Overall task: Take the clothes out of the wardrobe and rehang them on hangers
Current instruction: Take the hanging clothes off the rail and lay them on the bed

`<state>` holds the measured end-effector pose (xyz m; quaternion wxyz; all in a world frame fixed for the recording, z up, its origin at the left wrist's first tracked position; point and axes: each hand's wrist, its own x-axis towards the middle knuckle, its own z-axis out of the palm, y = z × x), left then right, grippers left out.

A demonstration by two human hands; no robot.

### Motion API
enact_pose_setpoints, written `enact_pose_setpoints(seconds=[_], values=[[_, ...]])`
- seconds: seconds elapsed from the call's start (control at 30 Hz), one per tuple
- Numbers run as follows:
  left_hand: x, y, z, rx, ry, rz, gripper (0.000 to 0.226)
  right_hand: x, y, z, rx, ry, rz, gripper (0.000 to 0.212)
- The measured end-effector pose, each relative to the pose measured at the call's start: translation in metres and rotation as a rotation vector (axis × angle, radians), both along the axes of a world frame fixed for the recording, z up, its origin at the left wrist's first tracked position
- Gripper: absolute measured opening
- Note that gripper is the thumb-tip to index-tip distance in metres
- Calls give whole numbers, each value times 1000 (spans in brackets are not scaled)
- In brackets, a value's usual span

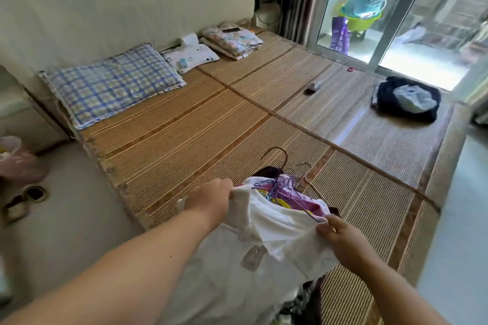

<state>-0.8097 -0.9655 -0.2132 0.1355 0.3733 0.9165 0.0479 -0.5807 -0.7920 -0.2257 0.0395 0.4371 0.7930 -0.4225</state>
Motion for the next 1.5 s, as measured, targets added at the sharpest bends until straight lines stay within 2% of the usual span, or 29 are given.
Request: enact_pose_setpoints(seconds=[0.23, 0.33, 0.5, 0.6, 0.77, 0.93, 1.03, 1.13, 1.3, 1.5], values=[[-18, 43, -63, -179, -81, 86, 15, -46, 48, -77, -5, -136, 78, 19], [-21, 47, -86, -180, -146, 151, 27, -59, 59, -105, 2, -162, 119, 17], [-9, 37, -98, -228, -206, 143, 51, -67, 60, -118, 85, -235, 328, 55], [-4, 21, -87, -229, -257, 145, 61, -79, 51, -107, 165, -195, 414, 62], [-7, -10, -43, -218, -196, 144, 64, -119, 13, -60, 271, -97, 608, 63], [-14, -63, 33, -104, -92, 198, 60, -171, -41, 12, 370, 78, 803, 58], [-13, -108, 82, -61, 78, 249, 60, -201, -87, 59, 421, 187, 910, 57], [-5, -171, 123, -85, 239, 359, 61, -224, -152, 104, 448, 315, 1019, 58], [19, -277, 178, -116, 417, 525, 69, -241, -273, 160, 490, 510, 1236, 60], [51, -407, 239, -128, 609, 702, 66, -248, -423, 224, 489, 736, 1403, 62]])
